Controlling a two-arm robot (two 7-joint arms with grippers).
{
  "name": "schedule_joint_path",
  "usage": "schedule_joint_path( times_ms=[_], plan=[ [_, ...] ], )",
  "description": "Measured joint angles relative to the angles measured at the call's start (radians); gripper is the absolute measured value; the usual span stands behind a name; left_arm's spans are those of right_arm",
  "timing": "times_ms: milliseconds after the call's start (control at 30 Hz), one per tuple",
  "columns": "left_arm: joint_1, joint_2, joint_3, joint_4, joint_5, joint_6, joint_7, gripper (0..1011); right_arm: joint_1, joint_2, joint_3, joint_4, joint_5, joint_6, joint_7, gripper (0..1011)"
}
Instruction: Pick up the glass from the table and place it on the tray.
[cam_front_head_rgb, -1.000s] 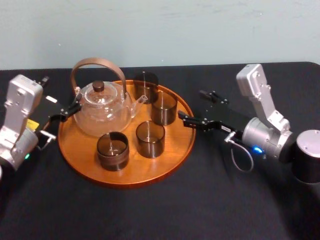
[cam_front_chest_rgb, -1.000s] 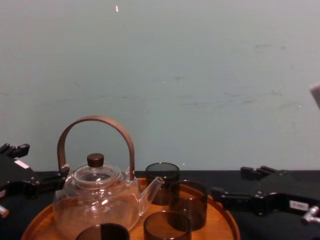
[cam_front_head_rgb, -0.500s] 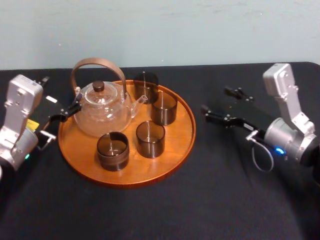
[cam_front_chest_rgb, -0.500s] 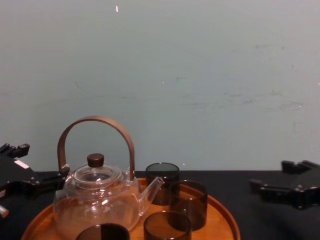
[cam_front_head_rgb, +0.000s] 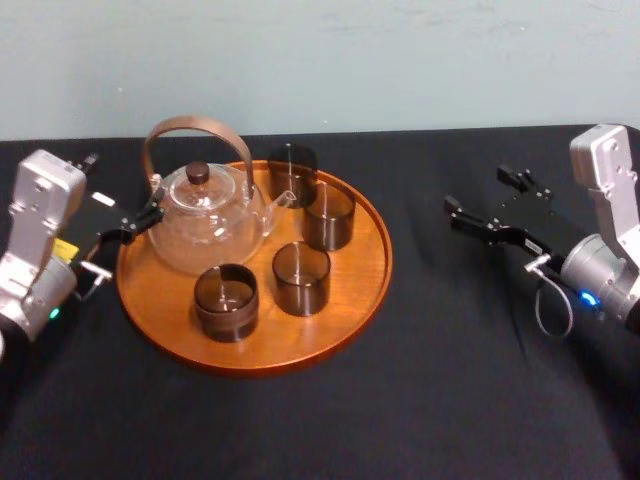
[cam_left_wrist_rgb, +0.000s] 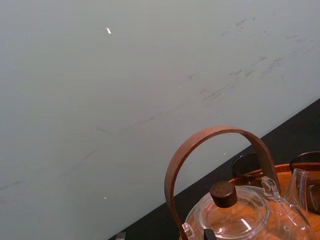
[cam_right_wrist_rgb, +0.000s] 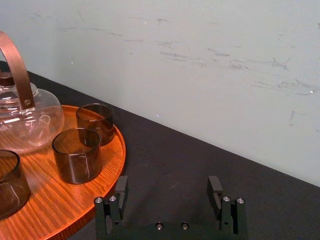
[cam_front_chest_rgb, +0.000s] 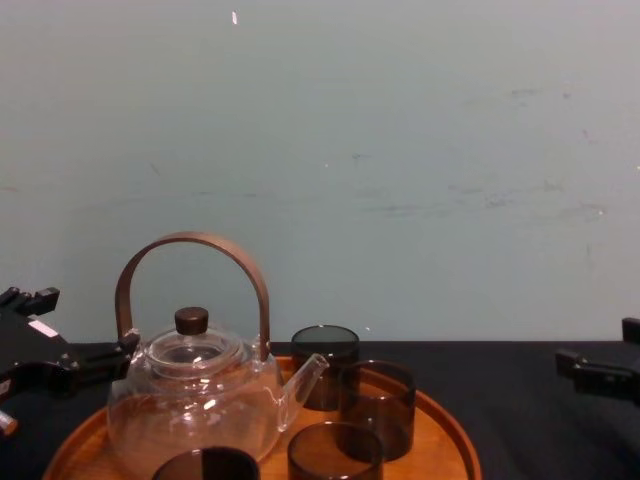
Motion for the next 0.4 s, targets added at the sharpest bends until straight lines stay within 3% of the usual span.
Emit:
schedule_joint_path(
  times_ms=[400],
  plan=[
    [0.0, 0.0, 0.0, 0.0, 0.0, 0.0, 0.0, 1010, 0.003, 0.001, -0.005, -0.001, -0.001, 0.0, 0.006, 1002]
  ],
)
